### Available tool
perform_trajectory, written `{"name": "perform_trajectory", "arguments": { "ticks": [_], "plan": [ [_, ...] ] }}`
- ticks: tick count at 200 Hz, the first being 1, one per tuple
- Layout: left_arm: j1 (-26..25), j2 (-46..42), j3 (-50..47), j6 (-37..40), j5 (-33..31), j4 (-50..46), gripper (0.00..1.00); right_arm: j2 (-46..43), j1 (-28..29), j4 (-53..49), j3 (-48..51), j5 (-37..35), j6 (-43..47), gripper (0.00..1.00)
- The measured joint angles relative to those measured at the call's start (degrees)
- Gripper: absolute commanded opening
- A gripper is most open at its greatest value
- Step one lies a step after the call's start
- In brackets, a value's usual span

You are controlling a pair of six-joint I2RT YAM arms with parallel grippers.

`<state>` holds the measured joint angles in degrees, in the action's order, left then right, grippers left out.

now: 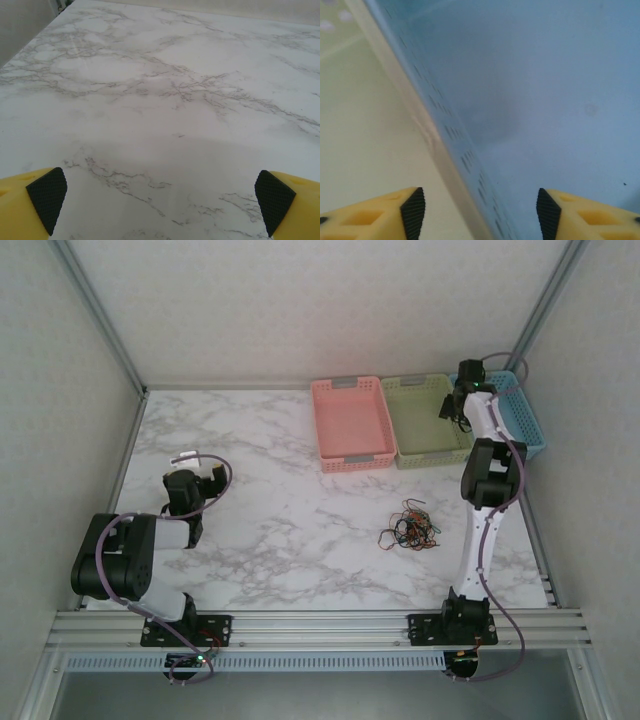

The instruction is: Untangle the cables

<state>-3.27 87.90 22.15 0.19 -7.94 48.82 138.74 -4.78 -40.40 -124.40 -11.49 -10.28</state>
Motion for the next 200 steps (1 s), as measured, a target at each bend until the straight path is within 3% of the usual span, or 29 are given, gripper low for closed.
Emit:
{"name": "perform_trajectory", "arguments": {
  "ticks": [52, 82, 200],
  "plan": [
    [0.00, 0.00, 0.00, 0.00, 0.00, 0.00, 1.00, 2.86, -0.44, -4.59, -5.92, 2.62, 1.77, 0.28],
    [0.00, 0.00, 0.00, 0.00, 0.00, -0.02, 1.00, 2.89, -0.07, -5.07, -6.23, 4.46, 1.97, 0.19],
    [0.00, 0.00, 0.00, 0.00, 0.00, 0.00, 1.00, 0.83, 5.55, -1.92, -1.60, 4.72, 3.58, 0.12]
  ]
}}
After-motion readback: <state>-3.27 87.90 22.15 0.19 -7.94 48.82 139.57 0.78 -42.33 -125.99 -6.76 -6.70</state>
